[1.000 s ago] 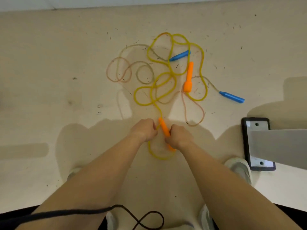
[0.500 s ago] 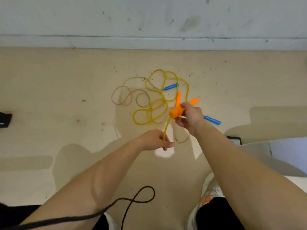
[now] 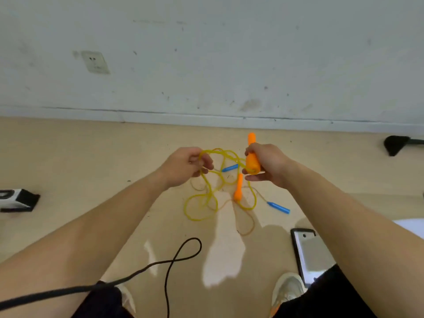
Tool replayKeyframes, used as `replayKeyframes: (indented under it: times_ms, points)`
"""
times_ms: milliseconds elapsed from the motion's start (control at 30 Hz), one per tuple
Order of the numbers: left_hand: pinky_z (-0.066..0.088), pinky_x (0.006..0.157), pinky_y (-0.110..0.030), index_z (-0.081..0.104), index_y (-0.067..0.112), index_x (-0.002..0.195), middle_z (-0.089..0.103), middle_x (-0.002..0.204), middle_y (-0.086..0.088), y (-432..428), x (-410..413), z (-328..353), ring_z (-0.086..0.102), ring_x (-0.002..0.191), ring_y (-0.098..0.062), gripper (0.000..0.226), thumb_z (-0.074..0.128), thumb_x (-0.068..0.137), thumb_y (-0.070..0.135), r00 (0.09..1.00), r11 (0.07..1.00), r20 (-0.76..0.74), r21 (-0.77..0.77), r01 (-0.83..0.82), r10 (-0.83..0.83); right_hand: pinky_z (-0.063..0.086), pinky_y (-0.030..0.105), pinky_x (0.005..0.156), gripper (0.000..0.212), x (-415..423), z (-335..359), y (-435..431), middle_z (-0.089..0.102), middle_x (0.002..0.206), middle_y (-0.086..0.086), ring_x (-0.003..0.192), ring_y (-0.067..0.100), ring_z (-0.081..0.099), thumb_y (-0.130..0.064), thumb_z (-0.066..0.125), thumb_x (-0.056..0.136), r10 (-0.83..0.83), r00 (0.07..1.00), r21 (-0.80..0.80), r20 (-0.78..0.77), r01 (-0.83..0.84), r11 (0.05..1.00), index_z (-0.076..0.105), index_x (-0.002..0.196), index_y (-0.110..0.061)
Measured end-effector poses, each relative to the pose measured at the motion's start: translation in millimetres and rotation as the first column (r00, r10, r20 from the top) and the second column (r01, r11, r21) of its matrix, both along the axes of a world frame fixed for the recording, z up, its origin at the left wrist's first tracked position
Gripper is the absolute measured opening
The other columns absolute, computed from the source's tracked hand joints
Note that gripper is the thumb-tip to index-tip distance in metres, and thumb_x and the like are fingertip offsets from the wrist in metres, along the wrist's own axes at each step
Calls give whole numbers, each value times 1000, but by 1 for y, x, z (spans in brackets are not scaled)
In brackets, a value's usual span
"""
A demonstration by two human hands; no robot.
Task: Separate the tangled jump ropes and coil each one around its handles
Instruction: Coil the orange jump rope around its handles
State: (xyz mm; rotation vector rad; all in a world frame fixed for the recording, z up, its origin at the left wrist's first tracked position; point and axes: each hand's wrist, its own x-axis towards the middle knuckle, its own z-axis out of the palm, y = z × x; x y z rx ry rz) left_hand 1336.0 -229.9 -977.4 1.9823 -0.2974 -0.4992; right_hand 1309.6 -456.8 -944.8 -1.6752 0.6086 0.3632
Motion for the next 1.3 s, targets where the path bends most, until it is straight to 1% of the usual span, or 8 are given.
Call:
replayKeyframes:
  times_ms: [233, 400, 533, 667, 767, 900, 1100, 1300]
  points:
    - [58, 88, -32, 65, 7, 103, 74, 105, -9, -2, -9, 70, 72, 101, -22, 22, 45, 101, -3, 992, 902, -83, -415, -118, 91, 46, 44, 90, 27, -24, 1, 34, 72, 119, 11, 99, 28, 63, -38, 45, 89, 231, 972, 370, 38, -229, 900, 62, 92, -18]
    - [59, 83, -29, 65, 3, 111, 72, 109, -13, 2, -1, 54, 71, 105, -26, 18, 52, 99, -1, 957, 788, -147, -543, -289, 250, 57, 44, 75, 37, -26, 7, 47, 64, 89, 18, 79, 32, 67, -32, 39, 99, 313, 948, 572, 60, -290, 768, 60, 87, -4]
    - [49, 97, -36, 63, 12, 118, 69, 122, -12, -4, 2, 34, 66, 108, -19, 34, 49, 102, 38, 928, 881, -269, -330, -339, 256, 58, 37, 56, 24, -12, 13, 47, 58, 69, 9, 57, 24, 60, -25, 43, 100, 107, 991, 657, 80, -133, 742, 52, 83, -10]
    - [39, 109, -38, 67, 4, 115, 72, 111, -22, -11, -12, 1, 67, 112, -25, 84, 24, 88, 71, 877, 972, -461, -235, 27, -136, 58, 36, 50, 22, 7, 17, 36, 55, 72, 11, 55, 23, 62, -25, 43, 100, -122, 986, 750, 113, -4, 661, 49, 86, -10]
    - [45, 94, -31, 70, 12, 99, 75, 99, -4, 2, -25, -19, 67, 97, -10, 48, 47, 98, 54, 932, 951, -248, 93, 294, -264, 57, 34, 51, 18, 19, 17, 21, 52, 71, 10, 54, 22, 61, -26, 46, 100, -325, 932, 737, 159, 107, 667, 47, 88, -12]
    - [46, 79, -22, 64, 26, 88, 73, 90, 8, 36, -23, -49, 65, 89, -8, 19, 55, 95, 10, 946, 824, -93, 470, 316, -310, 57, 35, 54, 19, 25, 14, -5, 54, 59, 7, 51, 22, 60, -25, 46, 101, -535, 802, 620, 266, 282, 732, 47, 91, -8]
    - [55, 70, -23, 64, 11, 93, 75, 89, -5, 30, -14, -20, 72, 81, -20, 18, 51, 99, 0, 995, 995, -102, 95, 17, -7, 62, 45, 62, 27, 25, -8, -20, 68, 93, 13, 81, 28, 71, -27, 45, 95, -314, 897, -51, 312, 346, 937, 48, 116, -10]
    - [59, 73, -28, 63, 7, 108, 76, 96, -10, 13, -12, 25, 75, 83, -25, 13, 53, 101, 8, 975, 961, -170, -210, -178, 144, 48, 44, 80, 29, 13, -16, -5, 60, 107, 15, 92, 35, 59, -31, 50, 88, 77, 989, -655, 124, 24, 755, 55, 105, -8]
